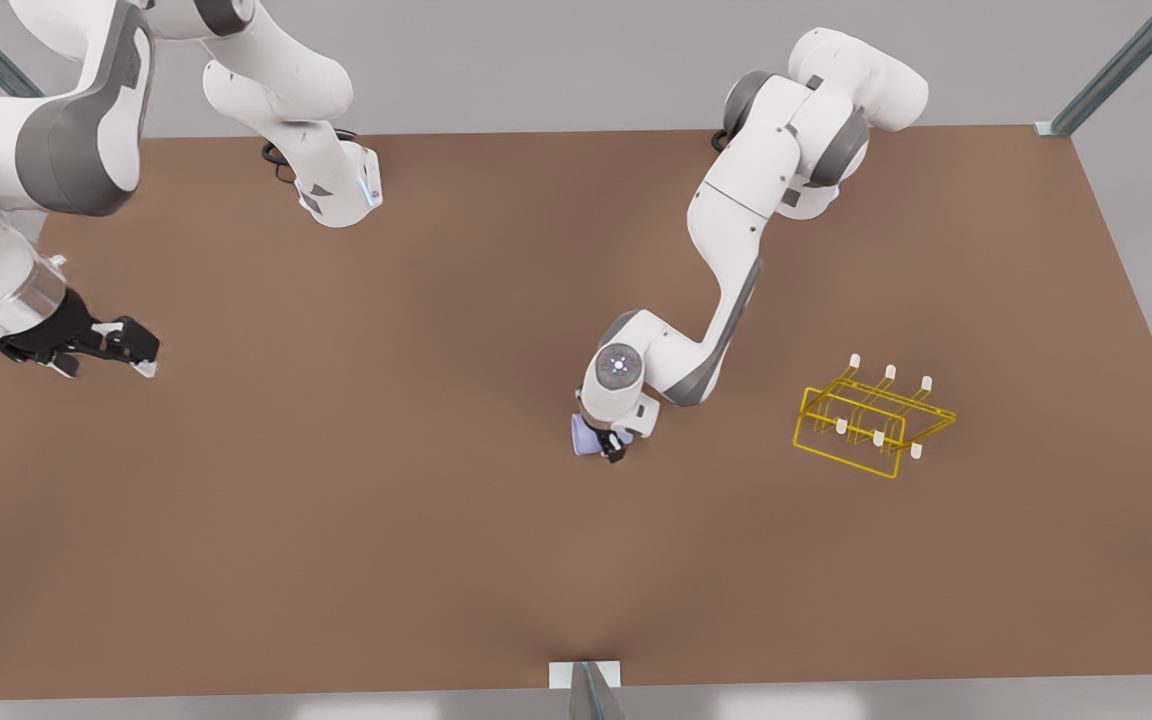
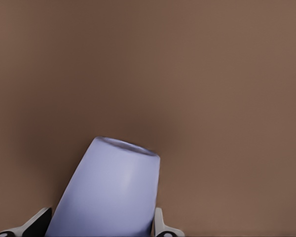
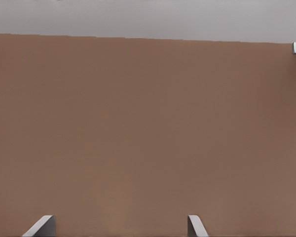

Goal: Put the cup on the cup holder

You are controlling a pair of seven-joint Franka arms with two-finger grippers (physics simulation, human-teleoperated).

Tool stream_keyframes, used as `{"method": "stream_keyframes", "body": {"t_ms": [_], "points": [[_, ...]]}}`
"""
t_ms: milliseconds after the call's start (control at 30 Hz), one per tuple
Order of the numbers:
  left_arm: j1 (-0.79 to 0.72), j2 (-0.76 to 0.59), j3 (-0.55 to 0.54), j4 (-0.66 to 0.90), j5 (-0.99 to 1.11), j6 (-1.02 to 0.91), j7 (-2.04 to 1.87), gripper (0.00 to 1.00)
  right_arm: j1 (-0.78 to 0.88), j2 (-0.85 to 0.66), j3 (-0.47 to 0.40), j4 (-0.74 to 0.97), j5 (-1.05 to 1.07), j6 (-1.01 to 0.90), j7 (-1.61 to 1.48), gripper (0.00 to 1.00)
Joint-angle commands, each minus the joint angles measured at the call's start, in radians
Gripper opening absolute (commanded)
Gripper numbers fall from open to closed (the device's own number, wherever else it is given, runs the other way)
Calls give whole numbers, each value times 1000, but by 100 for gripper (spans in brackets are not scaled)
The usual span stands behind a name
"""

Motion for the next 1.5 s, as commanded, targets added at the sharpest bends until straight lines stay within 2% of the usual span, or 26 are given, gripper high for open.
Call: {"method": "stream_keyframes", "body": {"t_ms": [0,600,800,967,1133,1200,1300,1400,1467], "points": [[-1,0,0,1,-2,19,11,100,7,-2,4,0,20,-19,13,100],[-6,5,2,2,6,28,29,87,1,5,1,0,48,-33,14,100],[-16,-52,2,4,47,-68,39,85,1,5,-1,1,46,-36,14,100],[-43,-174,0,16,154,-324,129,84,-1,5,-1,1,46,-34,14,100],[-69,-217,0,109,372,-726,166,84,1,5,-1,1,46,-31,14,100],[-99,-202,0,171,532,-959,174,84,1,10,-1,1,46,-30,14,100],[-122,-171,2,201,817,-1191,310,84,-1,7,-1,1,46,-31,14,100],[-141,-151,2,191,1049,-1344,520,84,-1,7,-1,0,46,-31,14,100],[-156,-144,2,191,1132,-1366,612,82,-1,7,-1,1,46,-30,14,100]]}}
